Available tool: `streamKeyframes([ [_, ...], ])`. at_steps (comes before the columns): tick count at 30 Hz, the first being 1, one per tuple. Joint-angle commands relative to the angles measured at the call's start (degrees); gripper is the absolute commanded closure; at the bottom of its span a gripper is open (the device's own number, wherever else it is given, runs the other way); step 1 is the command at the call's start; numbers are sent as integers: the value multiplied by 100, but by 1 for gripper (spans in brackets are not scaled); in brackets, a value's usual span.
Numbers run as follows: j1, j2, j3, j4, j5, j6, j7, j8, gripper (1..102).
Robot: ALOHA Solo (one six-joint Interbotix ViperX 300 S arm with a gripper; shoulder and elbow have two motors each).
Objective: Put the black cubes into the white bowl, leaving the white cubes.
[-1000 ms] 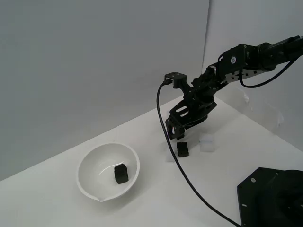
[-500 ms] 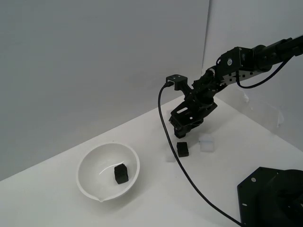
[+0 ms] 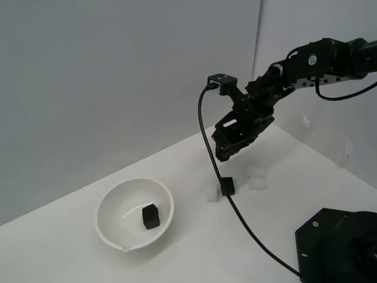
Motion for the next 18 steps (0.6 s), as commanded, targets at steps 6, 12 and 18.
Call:
streamKeyframes([
  [6, -167, 914, 949, -334, -369, -290, 299, 18, 100],
  [12, -914, 1090, 1134, -519, -554, -404, 308, -211, 100],
  [18, -1679, 1028, 1063, -738, -773, -466, 281, -492, 100],
])
